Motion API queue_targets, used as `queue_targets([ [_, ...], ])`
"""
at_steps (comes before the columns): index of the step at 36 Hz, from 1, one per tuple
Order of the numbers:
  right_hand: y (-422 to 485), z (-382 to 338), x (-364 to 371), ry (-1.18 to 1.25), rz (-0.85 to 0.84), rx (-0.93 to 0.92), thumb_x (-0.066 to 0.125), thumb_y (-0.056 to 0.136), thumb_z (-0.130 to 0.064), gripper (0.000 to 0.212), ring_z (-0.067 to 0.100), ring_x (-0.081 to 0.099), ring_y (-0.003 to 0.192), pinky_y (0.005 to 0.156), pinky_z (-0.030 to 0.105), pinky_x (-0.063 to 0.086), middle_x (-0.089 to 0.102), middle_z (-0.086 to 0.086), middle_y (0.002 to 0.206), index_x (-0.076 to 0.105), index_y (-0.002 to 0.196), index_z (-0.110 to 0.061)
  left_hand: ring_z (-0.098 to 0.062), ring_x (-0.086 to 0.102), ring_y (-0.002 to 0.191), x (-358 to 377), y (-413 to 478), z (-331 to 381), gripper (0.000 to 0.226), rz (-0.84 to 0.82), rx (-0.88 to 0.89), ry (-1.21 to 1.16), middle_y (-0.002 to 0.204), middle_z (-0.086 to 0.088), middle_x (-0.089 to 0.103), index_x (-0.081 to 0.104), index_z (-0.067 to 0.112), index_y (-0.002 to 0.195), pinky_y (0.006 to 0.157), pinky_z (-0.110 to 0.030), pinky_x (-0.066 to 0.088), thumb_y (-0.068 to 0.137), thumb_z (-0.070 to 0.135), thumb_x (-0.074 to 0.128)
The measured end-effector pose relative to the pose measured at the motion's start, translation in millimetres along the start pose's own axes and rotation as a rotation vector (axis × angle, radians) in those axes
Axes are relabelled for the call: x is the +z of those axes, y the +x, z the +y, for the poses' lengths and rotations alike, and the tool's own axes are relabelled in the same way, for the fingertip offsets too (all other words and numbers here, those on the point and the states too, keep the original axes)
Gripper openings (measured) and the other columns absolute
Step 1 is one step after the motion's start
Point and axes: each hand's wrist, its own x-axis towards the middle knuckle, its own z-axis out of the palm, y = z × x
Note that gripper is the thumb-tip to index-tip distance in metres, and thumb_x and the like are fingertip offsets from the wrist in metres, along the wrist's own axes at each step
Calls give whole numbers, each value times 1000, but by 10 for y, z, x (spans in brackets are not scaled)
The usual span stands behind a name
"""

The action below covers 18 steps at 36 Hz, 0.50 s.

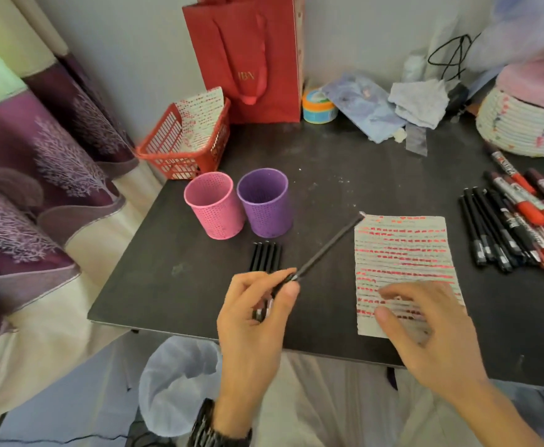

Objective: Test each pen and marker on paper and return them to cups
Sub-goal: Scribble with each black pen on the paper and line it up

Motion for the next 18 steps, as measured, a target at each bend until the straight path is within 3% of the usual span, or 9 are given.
queue_targets([
  [3,15,2,93,-280,7,-58,52,89,-54,48,29,57,122,106,43,42,67,-1,127,73,115,-20,-13,66,94,-325,58,-87,13,69,-49,109,100,13,66,75,46,102,77,-10,46,90,48,70],
  [5,17,-17,147,-418,-20,-33,49,89,-52,55,36,49,136,109,57,40,60,10,142,72,124,-17,-7,65,96,-530,69,-193,15,106,-106,185,100,17,66,74,50,100,78,-7,46,86,49,67],
  [7,7,-19,179,-484,-77,8,43,90,-55,60,33,39,144,116,58,32,51,10,152,66,133,-20,-3,64,95,-700,83,-311,13,130,-178,252,100,20,65,71,57,97,78,-9,47,88,48,68],
  [9,2,1,187,-500,-115,35,37,92,-57,63,30,33,148,119,56,27,45,7,157,61,139,-23,-3,64,93,-815,93,-424,16,126,-229,334,99,19,65,69,59,98,81,-20,50,92,44,69],
  [13,19,14,182,-477,-132,62,33,93,-60,66,29,36,145,119,55,27,47,7,155,59,140,-21,-10,62,90,-839,106,-505,17,92,-281,502,90,14,66,68,44,109,85,-44,53,92,42,67],
  [18,22,35,184,-488,-156,68,35,90,-62,71,30,40,143,119,53,28,49,6,154,56,142,-19,-17,53,96,-713,101,-473,17,58,-242,744,87,19,65,69,43,102,90,-42,43,94,52,57],
])
